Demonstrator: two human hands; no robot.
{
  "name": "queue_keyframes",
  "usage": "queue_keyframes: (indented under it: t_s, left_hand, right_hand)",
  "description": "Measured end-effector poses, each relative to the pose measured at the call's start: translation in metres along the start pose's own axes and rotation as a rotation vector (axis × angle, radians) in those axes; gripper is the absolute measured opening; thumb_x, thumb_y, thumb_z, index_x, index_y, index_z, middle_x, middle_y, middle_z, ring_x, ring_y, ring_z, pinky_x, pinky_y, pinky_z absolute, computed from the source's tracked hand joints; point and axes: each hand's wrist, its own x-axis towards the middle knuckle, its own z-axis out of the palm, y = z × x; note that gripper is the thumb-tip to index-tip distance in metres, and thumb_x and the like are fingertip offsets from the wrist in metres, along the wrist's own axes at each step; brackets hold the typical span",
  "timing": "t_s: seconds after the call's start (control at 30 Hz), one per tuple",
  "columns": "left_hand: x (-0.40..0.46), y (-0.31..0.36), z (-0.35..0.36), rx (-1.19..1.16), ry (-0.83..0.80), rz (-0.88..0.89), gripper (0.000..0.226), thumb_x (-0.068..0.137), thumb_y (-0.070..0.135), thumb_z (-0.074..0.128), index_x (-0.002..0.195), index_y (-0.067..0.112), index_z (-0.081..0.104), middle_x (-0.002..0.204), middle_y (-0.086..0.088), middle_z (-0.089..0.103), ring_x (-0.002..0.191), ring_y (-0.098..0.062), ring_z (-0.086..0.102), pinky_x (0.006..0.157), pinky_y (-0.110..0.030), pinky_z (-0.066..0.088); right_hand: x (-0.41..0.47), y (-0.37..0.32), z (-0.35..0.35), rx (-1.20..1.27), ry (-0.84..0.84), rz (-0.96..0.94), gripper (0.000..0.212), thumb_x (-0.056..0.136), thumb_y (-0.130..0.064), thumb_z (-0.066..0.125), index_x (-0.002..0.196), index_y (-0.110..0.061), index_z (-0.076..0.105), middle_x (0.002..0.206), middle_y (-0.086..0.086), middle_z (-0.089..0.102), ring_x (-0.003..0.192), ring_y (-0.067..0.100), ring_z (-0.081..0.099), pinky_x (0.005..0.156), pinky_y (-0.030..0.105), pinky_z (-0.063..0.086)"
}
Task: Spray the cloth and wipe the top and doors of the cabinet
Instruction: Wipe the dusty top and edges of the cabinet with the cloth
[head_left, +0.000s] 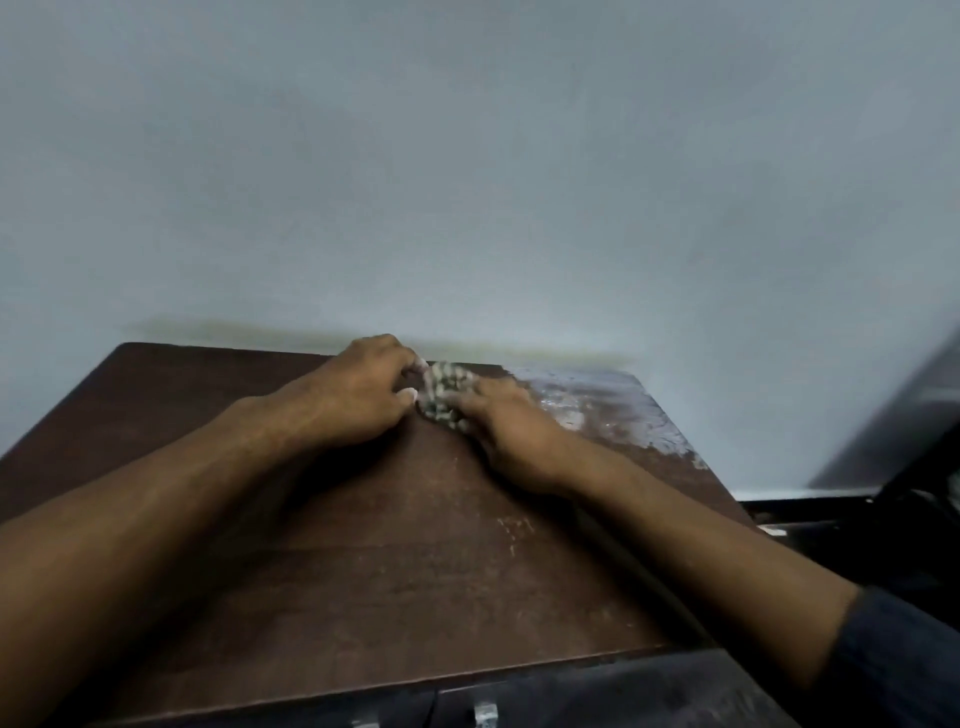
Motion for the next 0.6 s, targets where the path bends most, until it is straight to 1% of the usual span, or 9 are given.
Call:
queue_keyframes:
  t_s: [0.07, 0.1, 0.2, 0.27, 0.33, 0.4, 0.43, 0.53, 0.6]
  left_hand:
    - [0.004, 0.009, 0.007, -0.011, -0.016, 0.017, 0.037, 0.092, 0.022, 0.059, 0.129, 0.018, 0.06, 0.127, -0.001, 0.055, 0.12, -0.016, 0.052, 0.106, -0.036, 0.041]
    - [0.006, 0.013, 0.011, -0.026, -0.024, 0.026, 0.037, 0.093, 0.022, 0.059, 0.129, 0.019, 0.06, 0.127, 0.0, 0.055, 0.119, -0.016, 0.052, 0.106, -0.037, 0.042]
    - [0.007, 0.031, 0.025, -0.036, -0.051, 0.075, 0.036, 0.093, 0.024, 0.059, 0.129, 0.02, 0.06, 0.125, 0.001, 0.055, 0.119, -0.015, 0.052, 0.106, -0.035, 0.041]
    - [0.008, 0.042, 0.033, -0.023, -0.052, 0.127, 0.036, 0.093, 0.025, 0.059, 0.129, 0.018, 0.06, 0.123, 0.0, 0.056, 0.118, -0.015, 0.051, 0.103, -0.03, 0.04]
    - [0.009, 0.048, 0.037, -0.04, -0.049, 0.157, 0.037, 0.093, 0.023, 0.059, 0.129, 0.016, 0.06, 0.119, -0.001, 0.058, 0.115, -0.015, 0.053, 0.099, -0.027, 0.041]
    - [0.009, 0.05, 0.039, -0.067, -0.044, 0.168, 0.037, 0.094, 0.025, 0.059, 0.129, 0.016, 0.059, 0.117, 0.002, 0.057, 0.112, -0.012, 0.053, 0.098, -0.026, 0.042]
    - [0.009, 0.05, 0.04, -0.071, -0.042, 0.172, 0.036, 0.094, 0.026, 0.058, 0.129, 0.017, 0.06, 0.117, 0.003, 0.057, 0.111, -0.01, 0.053, 0.099, -0.028, 0.042]
    - [0.009, 0.054, 0.047, -0.067, -0.044, 0.202, 0.035, 0.094, 0.029, 0.058, 0.127, 0.019, 0.061, 0.119, 0.004, 0.056, 0.112, -0.01, 0.053, 0.1, -0.03, 0.044]
    - [0.014, 0.065, 0.053, -0.059, -0.053, 0.227, 0.035, 0.094, 0.031, 0.057, 0.128, 0.02, 0.061, 0.119, 0.004, 0.056, 0.113, -0.011, 0.051, 0.1, -0.031, 0.043]
  right_hand:
    - [-0.023, 0.015, -0.008, 0.037, 0.01, -0.052, 0.042, 0.098, -0.022, 0.047, 0.139, -0.02, 0.052, 0.13, 0.009, 0.058, 0.121, 0.021, 0.048, 0.103, 0.029, 0.037]
    - [-0.028, 0.026, -0.013, 0.037, 0.036, -0.005, 0.041, 0.099, -0.019, 0.047, 0.14, -0.019, 0.053, 0.132, 0.009, 0.058, 0.125, 0.019, 0.047, 0.106, 0.026, 0.036]
    - [-0.034, 0.043, -0.017, -0.021, 0.069, 0.229, 0.042, 0.102, -0.021, 0.046, 0.144, -0.021, 0.049, 0.136, 0.012, 0.052, 0.125, 0.03, 0.045, 0.109, 0.039, 0.037]
    - [-0.042, 0.026, -0.016, 0.065, 0.078, 0.076, 0.039, 0.099, -0.021, 0.051, 0.137, -0.022, 0.056, 0.132, 0.008, 0.058, 0.122, 0.026, 0.05, 0.107, 0.035, 0.04]
    - [-0.063, 0.014, -0.015, 0.149, 0.047, -0.136, 0.035, 0.096, -0.021, 0.054, 0.13, -0.02, 0.062, 0.122, 0.004, 0.065, 0.112, 0.013, 0.058, 0.098, 0.022, 0.044]
    - [-0.082, 0.028, -0.026, 0.188, 0.048, -0.137, 0.033, 0.098, -0.022, 0.052, 0.13, -0.02, 0.061, 0.127, 0.0, 0.064, 0.119, -0.005, 0.052, 0.101, 0.011, 0.039]
    - [-0.087, 0.041, -0.033, 0.169, 0.069, -0.072, 0.034, 0.098, -0.02, 0.052, 0.131, -0.02, 0.06, 0.135, 0.0, 0.06, 0.127, -0.006, 0.048, 0.108, 0.012, 0.035]
    - [-0.096, 0.082, -0.044, -0.016, 0.091, 0.311, 0.038, 0.1, -0.017, 0.053, 0.138, -0.018, 0.057, 0.139, 0.011, 0.057, 0.132, 0.026, 0.05, 0.112, 0.031, 0.036]
    - [-0.094, 0.078, -0.036, -0.071, 0.088, 0.374, 0.038, 0.1, -0.019, 0.052, 0.138, -0.018, 0.057, 0.136, 0.014, 0.057, 0.126, 0.032, 0.05, 0.11, 0.035, 0.036]
